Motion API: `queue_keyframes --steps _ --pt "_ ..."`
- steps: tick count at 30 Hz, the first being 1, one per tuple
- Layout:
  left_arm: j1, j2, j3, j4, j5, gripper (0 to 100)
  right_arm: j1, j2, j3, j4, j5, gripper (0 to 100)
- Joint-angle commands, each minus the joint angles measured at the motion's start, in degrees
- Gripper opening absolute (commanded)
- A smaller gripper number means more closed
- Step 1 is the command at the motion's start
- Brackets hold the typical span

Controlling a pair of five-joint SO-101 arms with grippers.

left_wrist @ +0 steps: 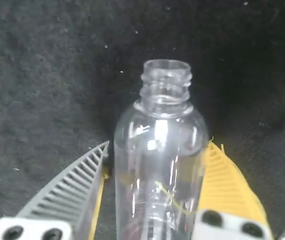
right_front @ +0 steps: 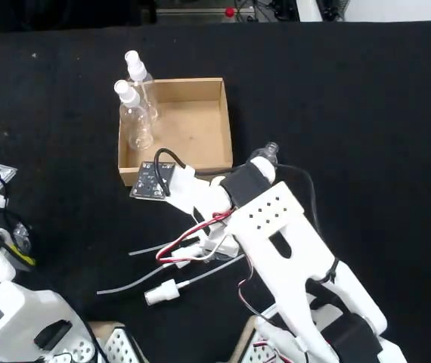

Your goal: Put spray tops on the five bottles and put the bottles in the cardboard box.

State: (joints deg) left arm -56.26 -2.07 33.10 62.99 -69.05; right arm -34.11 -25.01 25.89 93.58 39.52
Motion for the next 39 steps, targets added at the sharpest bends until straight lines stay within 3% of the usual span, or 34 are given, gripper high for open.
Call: queue_keyframes --steps 1,7,13,22,28,39 --pt "0.75 -0.79 -0.31 -0.44 -0.18 26 -1.05 -2.77 -0.48 0.35 -0.44 19.1" --pt "1.01 -0.79 0.31 0.00 0.00 3 -1.14 -2.42 -0.66 0.09 -0.44 19.1" --pt "0.31 -0.88 -0.22 0.00 0.18 5 -2.20 -2.77 -0.40 -2.37 -0.88 19.1" --pt "-6.73 -4.04 -4.26 0.00 14.86 5 -22.42 -2.33 6.55 -6.68 -0.88 19.4" --pt "-12.53 -1.23 -11.65 0.09 18.02 5 -30.15 -2.24 7.87 -10.29 -0.35 19.4" --pt "-20.53 12.84 -29.67 0.97 18.02 5 -31.38 11.30 11.38 -22.77 -0.97 19.1"
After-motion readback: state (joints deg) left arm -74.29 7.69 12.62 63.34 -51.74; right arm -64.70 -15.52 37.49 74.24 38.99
